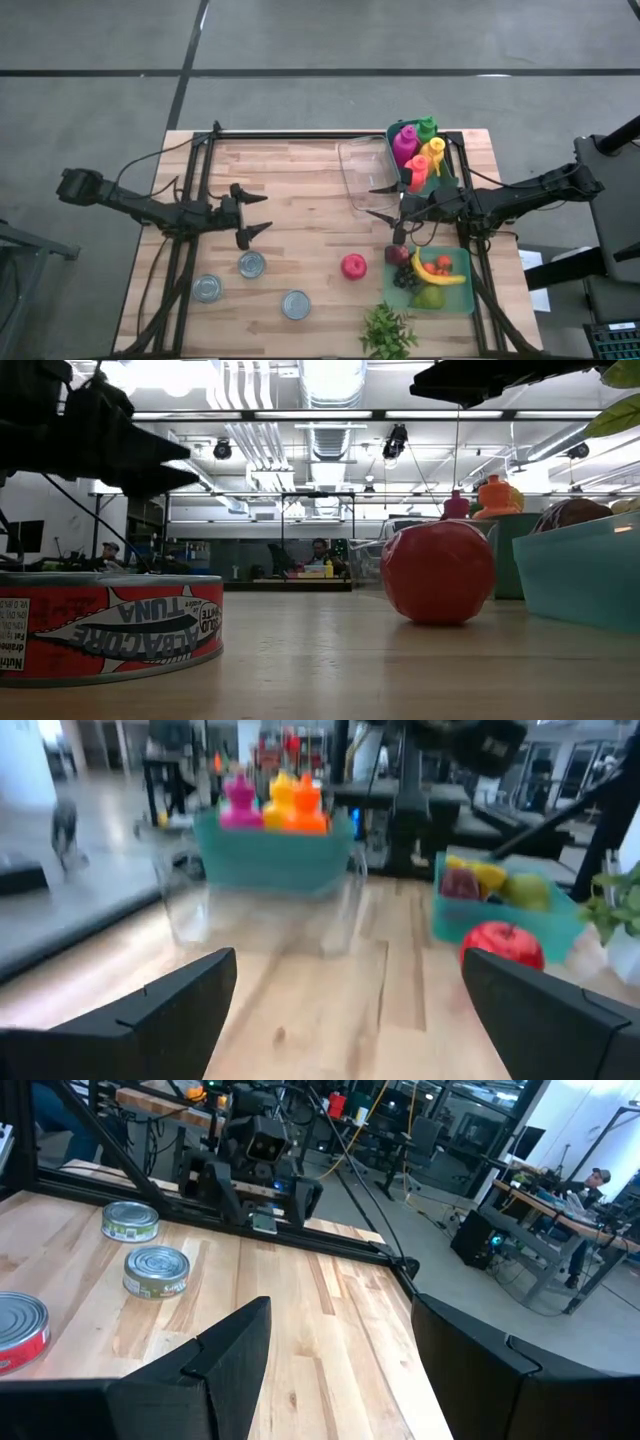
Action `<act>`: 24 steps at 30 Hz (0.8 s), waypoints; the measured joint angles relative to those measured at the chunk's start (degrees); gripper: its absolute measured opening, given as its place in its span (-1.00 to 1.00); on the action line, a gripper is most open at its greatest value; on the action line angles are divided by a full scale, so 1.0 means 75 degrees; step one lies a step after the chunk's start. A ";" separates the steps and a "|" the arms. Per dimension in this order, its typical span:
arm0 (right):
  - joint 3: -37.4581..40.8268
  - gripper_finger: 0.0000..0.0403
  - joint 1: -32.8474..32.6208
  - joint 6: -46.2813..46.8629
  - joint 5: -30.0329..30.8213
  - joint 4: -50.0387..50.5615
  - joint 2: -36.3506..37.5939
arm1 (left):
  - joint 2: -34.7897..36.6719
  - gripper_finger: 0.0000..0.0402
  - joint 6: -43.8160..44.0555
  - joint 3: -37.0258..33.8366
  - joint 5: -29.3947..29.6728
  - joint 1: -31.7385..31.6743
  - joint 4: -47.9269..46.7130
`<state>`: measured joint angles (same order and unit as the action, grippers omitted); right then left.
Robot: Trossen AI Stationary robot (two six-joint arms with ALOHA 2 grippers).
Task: Pick & Place Food Item
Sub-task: Put the red apple into the green transparent bin
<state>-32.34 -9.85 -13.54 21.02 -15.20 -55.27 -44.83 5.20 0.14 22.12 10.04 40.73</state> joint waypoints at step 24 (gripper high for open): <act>0.0000 0.19 -0.0001 -0.0003 0.0001 -0.0003 0.0000 | 0.3685 0.95 -0.1099 0.0020 -0.1016 -0.0003 -0.3106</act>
<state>-32.34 -9.86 -13.56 21.02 -15.22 -55.27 -17.19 -3.05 0.30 14.50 10.02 17.43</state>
